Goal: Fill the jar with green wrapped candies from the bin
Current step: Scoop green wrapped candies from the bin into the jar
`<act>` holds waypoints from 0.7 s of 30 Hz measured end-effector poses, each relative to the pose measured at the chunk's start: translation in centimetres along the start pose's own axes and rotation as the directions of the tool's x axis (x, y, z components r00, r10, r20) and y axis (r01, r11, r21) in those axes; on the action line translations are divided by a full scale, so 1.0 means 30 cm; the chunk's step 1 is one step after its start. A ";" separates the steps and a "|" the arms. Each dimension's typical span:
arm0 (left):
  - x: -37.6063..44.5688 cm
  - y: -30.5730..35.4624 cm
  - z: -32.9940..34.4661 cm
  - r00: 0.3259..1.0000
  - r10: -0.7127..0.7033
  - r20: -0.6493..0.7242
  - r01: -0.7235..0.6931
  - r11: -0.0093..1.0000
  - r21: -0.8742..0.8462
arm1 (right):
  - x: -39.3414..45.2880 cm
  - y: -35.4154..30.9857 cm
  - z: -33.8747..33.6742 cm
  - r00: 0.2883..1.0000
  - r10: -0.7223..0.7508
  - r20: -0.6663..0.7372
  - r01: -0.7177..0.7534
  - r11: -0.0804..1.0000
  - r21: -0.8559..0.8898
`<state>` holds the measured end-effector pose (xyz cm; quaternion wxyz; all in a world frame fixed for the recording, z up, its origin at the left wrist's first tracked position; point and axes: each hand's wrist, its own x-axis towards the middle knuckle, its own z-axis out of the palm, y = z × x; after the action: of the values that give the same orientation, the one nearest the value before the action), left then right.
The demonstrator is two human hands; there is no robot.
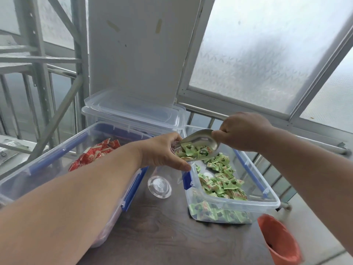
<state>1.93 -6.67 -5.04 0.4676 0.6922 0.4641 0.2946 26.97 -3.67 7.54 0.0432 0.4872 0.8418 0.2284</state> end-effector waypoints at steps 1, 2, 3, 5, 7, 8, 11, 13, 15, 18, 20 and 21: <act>0.002 -0.002 -0.002 1.000 0.000 -0.003 0.000 1.000 0.004 | 0.009 -0.007 -0.015 1.000 -0.018 0.001 0.018 1.000 -0.024; 0.003 -0.002 -0.005 1.000 0.000 -0.002 0.000 1.000 0.008 | 0.017 -0.013 -0.032 0.999 -0.038 -0.003 0.038 0.998 -0.049; 0.002 -0.002 -0.007 1.000 0.000 0.002 0.000 1.000 0.010 | 0.027 -0.022 -0.049 0.998 -0.061 -0.012 0.060 0.995 -0.075; -0.002 -0.001 -0.012 1.000 0.002 0.014 -0.002 1.000 0.016 | 0.050 -0.046 -0.072 0.995 -0.096 -0.032 0.091 0.987 -0.134; -0.006 0.000 -0.014 1.000 -0.001 0.015 0.001 1.000 0.017 | 0.071 -0.075 -0.076 0.993 -0.109 -0.042 0.101 0.980 -0.171; -0.007 0.000 -0.015 1.000 -0.004 0.012 0.004 1.000 0.014 | 0.078 -0.091 -0.072 0.992 -0.116 -0.042 0.106 0.978 -0.181; -0.014 -0.004 -0.016 1.000 -0.003 0.019 0.003 1.000 -0.006 | 0.083 -0.124 -0.055 0.992 -0.122 -0.041 0.113 0.978 -0.176; -0.018 -0.004 -0.018 1.000 0.005 0.013 -0.005 1.000 0.004 | 0.078 -0.132 -0.056 0.993 -0.112 -0.043 0.104 0.981 -0.161; -0.020 0.000 -0.019 1.000 0.014 0.009 -0.014 1.000 0.022 | 0.075 -0.133 -0.054 0.993 -0.116 -0.023 0.110 0.980 -0.167; -0.020 0.004 -0.014 1.000 0.024 0.009 -0.024 0.999 0.028 | 0.064 -0.128 -0.046 0.992 -0.127 -0.006 0.124 0.973 -0.196; -0.017 0.003 -0.009 1.000 0.028 0.010 -0.028 0.999 0.038 | 0.049 -0.121 -0.049 0.994 -0.113 -0.012 0.109 0.982 -0.157; -0.016 0.002 -0.007 1.000 0.028 0.011 -0.029 0.999 0.043 | 0.041 -0.109 -0.053 0.996 -0.086 -0.009 0.085 0.988 -0.127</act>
<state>1.58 -7.04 -4.88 0.4505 0.7102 0.4582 0.2875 23.25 -4.55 7.73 0.0774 0.4453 0.8461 0.2826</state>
